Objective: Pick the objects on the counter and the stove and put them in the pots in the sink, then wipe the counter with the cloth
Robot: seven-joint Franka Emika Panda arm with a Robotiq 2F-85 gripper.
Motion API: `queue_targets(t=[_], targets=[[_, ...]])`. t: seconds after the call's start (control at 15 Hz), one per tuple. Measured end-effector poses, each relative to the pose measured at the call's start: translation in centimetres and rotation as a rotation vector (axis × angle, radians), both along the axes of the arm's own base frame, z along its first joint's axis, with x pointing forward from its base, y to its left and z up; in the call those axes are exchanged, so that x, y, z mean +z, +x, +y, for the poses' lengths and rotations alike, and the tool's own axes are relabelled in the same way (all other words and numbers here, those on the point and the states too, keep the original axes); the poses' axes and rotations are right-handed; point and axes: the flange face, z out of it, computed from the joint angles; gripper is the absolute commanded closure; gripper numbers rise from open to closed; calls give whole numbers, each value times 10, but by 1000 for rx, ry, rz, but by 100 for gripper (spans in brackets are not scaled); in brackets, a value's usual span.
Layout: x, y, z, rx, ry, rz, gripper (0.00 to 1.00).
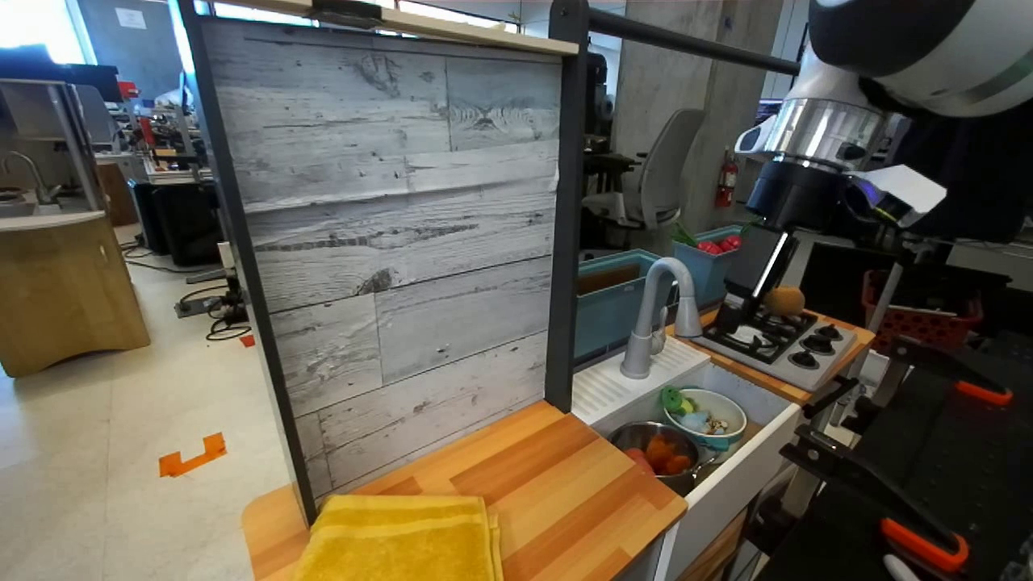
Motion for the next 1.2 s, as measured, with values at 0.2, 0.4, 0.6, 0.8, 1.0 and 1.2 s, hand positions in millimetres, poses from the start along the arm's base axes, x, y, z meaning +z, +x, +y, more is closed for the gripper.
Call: queue_targets(t=[0.2,0.4,0.6,0.8,1.0,1.2], targets=[[0,0,-1,2,-1,-1,0],[-6,-2,-8,-15,-2,11,0],[-9,2,-4,-10,8,13,0],[2,20,32,30,8,-16,0],[10,36,87,79,-9,-35,0],[1,48,146,139,-11,-40,0]])
